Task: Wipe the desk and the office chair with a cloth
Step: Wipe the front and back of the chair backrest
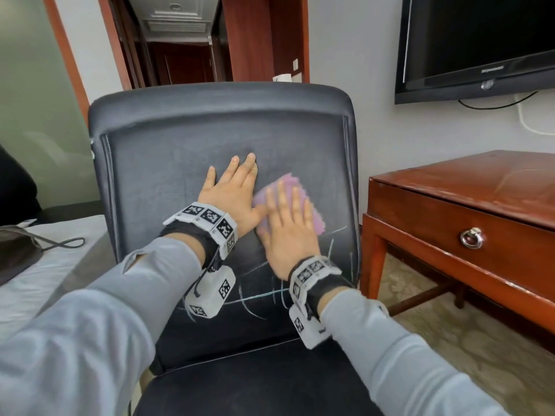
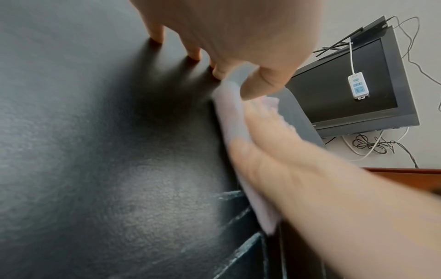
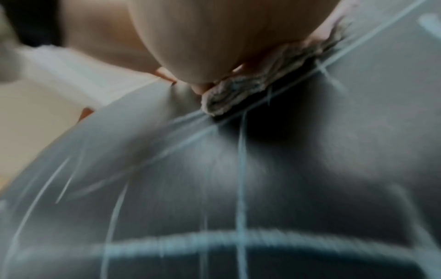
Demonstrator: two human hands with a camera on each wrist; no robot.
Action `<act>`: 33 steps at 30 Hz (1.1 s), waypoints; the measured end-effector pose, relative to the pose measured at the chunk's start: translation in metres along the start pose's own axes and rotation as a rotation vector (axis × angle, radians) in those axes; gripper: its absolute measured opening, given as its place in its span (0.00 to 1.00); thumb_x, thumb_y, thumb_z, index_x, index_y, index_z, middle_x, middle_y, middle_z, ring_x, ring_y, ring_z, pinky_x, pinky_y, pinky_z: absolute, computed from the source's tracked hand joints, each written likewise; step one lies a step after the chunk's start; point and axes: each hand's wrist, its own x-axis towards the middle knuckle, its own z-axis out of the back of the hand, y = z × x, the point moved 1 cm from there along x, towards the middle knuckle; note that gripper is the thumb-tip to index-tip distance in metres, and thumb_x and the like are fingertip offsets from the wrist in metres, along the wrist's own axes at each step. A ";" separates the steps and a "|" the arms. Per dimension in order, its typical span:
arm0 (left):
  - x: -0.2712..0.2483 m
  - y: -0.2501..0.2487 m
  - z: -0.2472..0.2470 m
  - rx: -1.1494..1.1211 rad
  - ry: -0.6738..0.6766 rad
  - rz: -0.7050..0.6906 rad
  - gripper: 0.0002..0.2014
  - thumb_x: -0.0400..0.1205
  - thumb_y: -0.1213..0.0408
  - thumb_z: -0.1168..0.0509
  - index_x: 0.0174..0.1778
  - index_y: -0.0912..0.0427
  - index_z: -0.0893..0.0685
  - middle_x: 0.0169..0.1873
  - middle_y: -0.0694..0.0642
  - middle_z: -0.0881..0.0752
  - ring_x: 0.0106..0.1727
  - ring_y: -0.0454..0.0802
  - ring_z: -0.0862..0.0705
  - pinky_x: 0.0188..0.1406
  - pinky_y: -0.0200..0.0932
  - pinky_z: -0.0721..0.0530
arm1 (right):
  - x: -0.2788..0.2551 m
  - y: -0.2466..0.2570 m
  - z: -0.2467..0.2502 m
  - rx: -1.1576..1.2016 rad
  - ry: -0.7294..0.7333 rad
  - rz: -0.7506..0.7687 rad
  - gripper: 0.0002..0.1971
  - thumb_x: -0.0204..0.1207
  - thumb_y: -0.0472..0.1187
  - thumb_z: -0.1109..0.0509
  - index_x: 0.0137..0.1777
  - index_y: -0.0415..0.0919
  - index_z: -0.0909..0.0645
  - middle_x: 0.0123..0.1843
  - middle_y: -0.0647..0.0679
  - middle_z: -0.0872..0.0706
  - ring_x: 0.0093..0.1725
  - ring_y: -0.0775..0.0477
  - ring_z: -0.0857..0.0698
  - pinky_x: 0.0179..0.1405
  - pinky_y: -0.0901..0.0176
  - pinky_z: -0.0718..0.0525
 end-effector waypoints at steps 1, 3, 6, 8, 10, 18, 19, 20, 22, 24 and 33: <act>0.000 0.001 0.000 0.000 0.000 -0.003 0.39 0.85 0.46 0.48 0.90 0.55 0.56 0.89 0.45 0.62 0.89 0.49 0.59 0.87 0.64 0.56 | -0.008 -0.003 -0.004 -0.038 0.028 0.071 0.35 0.85 0.55 0.57 0.88 0.41 0.59 0.89 0.41 0.61 0.87 0.36 0.64 0.85 0.35 0.56; 0.000 0.001 -0.001 0.007 -0.004 -0.011 0.40 0.85 0.47 0.47 0.90 0.55 0.56 0.88 0.45 0.62 0.89 0.48 0.59 0.87 0.64 0.56 | -0.001 -0.029 0.005 -0.101 0.047 0.122 0.34 0.86 0.55 0.55 0.88 0.44 0.62 0.89 0.43 0.63 0.87 0.38 0.64 0.86 0.36 0.57; -0.001 0.000 -0.002 0.002 -0.005 -0.016 0.41 0.83 0.47 0.45 0.90 0.54 0.56 0.89 0.45 0.62 0.89 0.48 0.59 0.87 0.64 0.57 | 0.027 -0.070 0.025 -0.100 -0.005 -0.085 0.35 0.87 0.54 0.53 0.88 0.45 0.64 0.89 0.43 0.63 0.87 0.36 0.63 0.85 0.37 0.60; -0.002 0.002 -0.002 0.004 -0.002 -0.015 0.41 0.83 0.47 0.45 0.90 0.54 0.56 0.88 0.45 0.62 0.89 0.48 0.60 0.87 0.64 0.57 | 0.038 -0.067 0.029 -0.022 -0.052 -0.226 0.35 0.87 0.54 0.54 0.88 0.44 0.62 0.89 0.41 0.62 0.87 0.35 0.62 0.85 0.35 0.60; -0.001 0.004 -0.002 0.006 0.008 -0.025 0.41 0.83 0.48 0.44 0.90 0.54 0.56 0.88 0.45 0.62 0.89 0.48 0.60 0.87 0.64 0.57 | 0.031 -0.033 0.019 0.051 -0.074 -0.243 0.35 0.86 0.54 0.54 0.88 0.42 0.61 0.89 0.40 0.62 0.87 0.35 0.63 0.85 0.35 0.61; -0.003 0.003 -0.002 -0.003 0.019 -0.053 0.41 0.84 0.48 0.44 0.90 0.55 0.55 0.89 0.46 0.61 0.89 0.49 0.59 0.87 0.62 0.57 | -0.009 -0.028 -0.007 -0.078 -0.006 -0.043 0.37 0.86 0.53 0.47 0.89 0.45 0.59 0.89 0.44 0.60 0.87 0.37 0.60 0.85 0.32 0.55; -0.005 0.002 -0.003 -0.010 0.017 -0.057 0.42 0.83 0.49 0.42 0.90 0.56 0.55 0.89 0.46 0.60 0.89 0.50 0.59 0.87 0.62 0.57 | -0.004 -0.041 0.000 -0.046 -0.031 -0.156 0.36 0.86 0.53 0.49 0.88 0.44 0.61 0.89 0.43 0.61 0.87 0.37 0.61 0.84 0.32 0.57; -0.007 0.001 -0.006 -0.014 0.011 -0.058 0.43 0.82 0.49 0.41 0.90 0.57 0.55 0.89 0.47 0.60 0.89 0.51 0.59 0.87 0.62 0.57 | -0.002 -0.046 0.005 -0.009 -0.045 -0.243 0.36 0.86 0.53 0.50 0.88 0.44 0.62 0.89 0.42 0.62 0.87 0.37 0.62 0.84 0.33 0.58; -0.013 -0.003 -0.013 -0.027 0.006 -0.068 0.44 0.82 0.51 0.41 0.89 0.59 0.56 0.89 0.50 0.61 0.89 0.53 0.60 0.87 0.62 0.57 | -0.006 -0.025 0.003 0.050 -0.062 -0.272 0.36 0.86 0.53 0.53 0.88 0.41 0.62 0.88 0.40 0.63 0.87 0.36 0.64 0.84 0.33 0.59; -0.020 -0.007 -0.020 -0.038 0.034 -0.083 0.43 0.83 0.52 0.43 0.89 0.60 0.59 0.89 0.52 0.64 0.89 0.54 0.61 0.88 0.59 0.58 | -0.024 0.008 -0.012 0.077 -0.024 -0.139 0.35 0.85 0.54 0.55 0.88 0.41 0.61 0.89 0.39 0.63 0.87 0.36 0.64 0.85 0.32 0.58; -0.040 -0.020 -0.033 -0.035 0.050 -0.088 0.46 0.82 0.54 0.41 0.89 0.60 0.62 0.87 0.57 0.69 0.88 0.55 0.65 0.88 0.59 0.61 | -0.029 -0.056 0.001 -0.001 -0.078 -0.343 0.38 0.85 0.51 0.47 0.87 0.35 0.58 0.88 0.33 0.58 0.86 0.29 0.58 0.84 0.32 0.53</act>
